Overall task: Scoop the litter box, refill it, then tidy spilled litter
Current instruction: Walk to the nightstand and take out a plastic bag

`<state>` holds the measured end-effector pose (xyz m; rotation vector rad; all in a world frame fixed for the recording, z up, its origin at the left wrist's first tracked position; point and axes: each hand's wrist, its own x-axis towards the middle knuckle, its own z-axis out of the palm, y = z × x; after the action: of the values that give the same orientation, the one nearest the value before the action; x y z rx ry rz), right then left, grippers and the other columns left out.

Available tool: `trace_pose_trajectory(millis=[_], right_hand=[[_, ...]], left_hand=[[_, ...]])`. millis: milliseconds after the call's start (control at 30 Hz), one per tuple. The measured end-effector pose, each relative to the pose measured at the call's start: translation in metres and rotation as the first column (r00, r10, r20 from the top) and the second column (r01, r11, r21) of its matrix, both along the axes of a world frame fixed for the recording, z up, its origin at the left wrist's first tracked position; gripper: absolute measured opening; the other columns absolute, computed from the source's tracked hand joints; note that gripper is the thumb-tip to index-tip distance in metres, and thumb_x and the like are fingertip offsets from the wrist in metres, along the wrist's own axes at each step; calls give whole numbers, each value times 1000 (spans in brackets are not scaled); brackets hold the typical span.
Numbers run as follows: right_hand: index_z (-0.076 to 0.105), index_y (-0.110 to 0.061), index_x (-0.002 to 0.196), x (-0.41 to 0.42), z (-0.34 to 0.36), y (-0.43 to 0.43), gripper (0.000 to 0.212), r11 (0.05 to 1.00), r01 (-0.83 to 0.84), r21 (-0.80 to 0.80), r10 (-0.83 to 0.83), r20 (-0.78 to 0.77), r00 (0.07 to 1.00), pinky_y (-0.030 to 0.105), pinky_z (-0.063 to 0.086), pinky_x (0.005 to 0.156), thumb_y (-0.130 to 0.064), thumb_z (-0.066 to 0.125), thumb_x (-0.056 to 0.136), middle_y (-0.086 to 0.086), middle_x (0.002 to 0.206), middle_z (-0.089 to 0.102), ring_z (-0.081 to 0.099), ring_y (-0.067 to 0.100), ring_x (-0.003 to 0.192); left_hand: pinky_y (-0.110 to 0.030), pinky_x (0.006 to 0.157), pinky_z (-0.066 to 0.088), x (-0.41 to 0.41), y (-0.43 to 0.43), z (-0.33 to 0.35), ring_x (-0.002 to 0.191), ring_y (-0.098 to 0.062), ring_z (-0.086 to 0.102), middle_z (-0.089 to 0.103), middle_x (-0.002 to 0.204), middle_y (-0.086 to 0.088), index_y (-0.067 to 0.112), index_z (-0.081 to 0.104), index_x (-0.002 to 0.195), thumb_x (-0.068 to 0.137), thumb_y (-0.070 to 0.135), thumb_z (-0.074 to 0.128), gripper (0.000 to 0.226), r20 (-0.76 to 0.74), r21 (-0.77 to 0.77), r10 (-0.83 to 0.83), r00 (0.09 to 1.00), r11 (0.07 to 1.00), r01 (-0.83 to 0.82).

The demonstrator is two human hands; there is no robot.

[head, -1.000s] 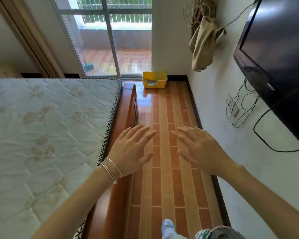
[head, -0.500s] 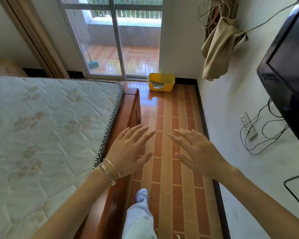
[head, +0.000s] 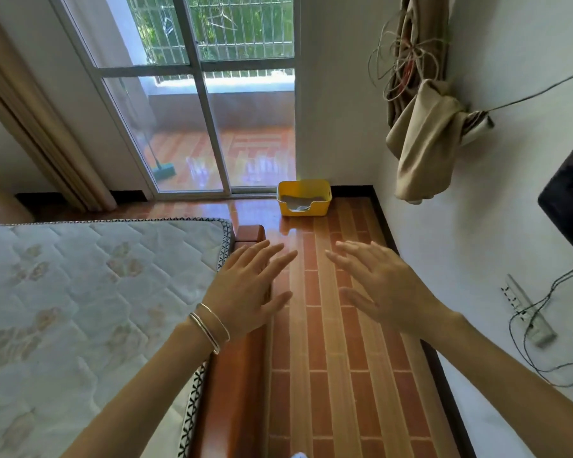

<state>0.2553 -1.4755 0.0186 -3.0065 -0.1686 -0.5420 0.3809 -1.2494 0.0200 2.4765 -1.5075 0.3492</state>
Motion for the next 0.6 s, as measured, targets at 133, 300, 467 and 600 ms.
trace_pose_trajectory(millis=[133, 300, 467, 600], right_hand=[[44, -22, 135, 43, -14, -12, 54, 999, 19, 41, -20, 6, 1000, 51, 39, 100, -43, 52, 86, 6, 136, 51, 48, 26, 126], [43, -23, 137, 90, -48, -38, 55, 998, 13, 58, -8, -85, 996, 49, 40, 101, -43, 51, 86, 6, 138, 49, 46, 26, 127], [41, -25, 136, 150, -73, -82, 55, 999, -16, 48, 25, -189, 982, 51, 44, 97, -46, 49, 85, 5, 138, 49, 47, 25, 127], [39, -27, 136, 215, -65, -131, 53, 998, -38, 52, 48, -203, 978, 52, 44, 96, -49, 40, 87, 4, 138, 49, 46, 25, 128]], left_hand=[[-47, 104, 39, 34, -20, -14, 127, -27, 47, 52, 136, -3, 27, 37, 138, 87, 53, 37, 57, -27, 2, 7, 1000, 1000, -7], [-46, 106, 36, 80, -46, -45, 132, -24, 41, 46, 142, -3, 28, 37, 140, 88, 54, 36, 59, -114, 53, 38, 993, 998, -32], [-44, 107, 34, 140, -86, -68, 132, -23, 41, 46, 142, -1, 29, 36, 141, 87, 55, 38, 59, -143, 101, 84, 986, 992, -70], [-44, 103, 38, 201, -127, -64, 128, -23, 46, 48, 140, 0, 31, 35, 139, 86, 56, 38, 59, -176, 144, 95, 980, 987, -69]])
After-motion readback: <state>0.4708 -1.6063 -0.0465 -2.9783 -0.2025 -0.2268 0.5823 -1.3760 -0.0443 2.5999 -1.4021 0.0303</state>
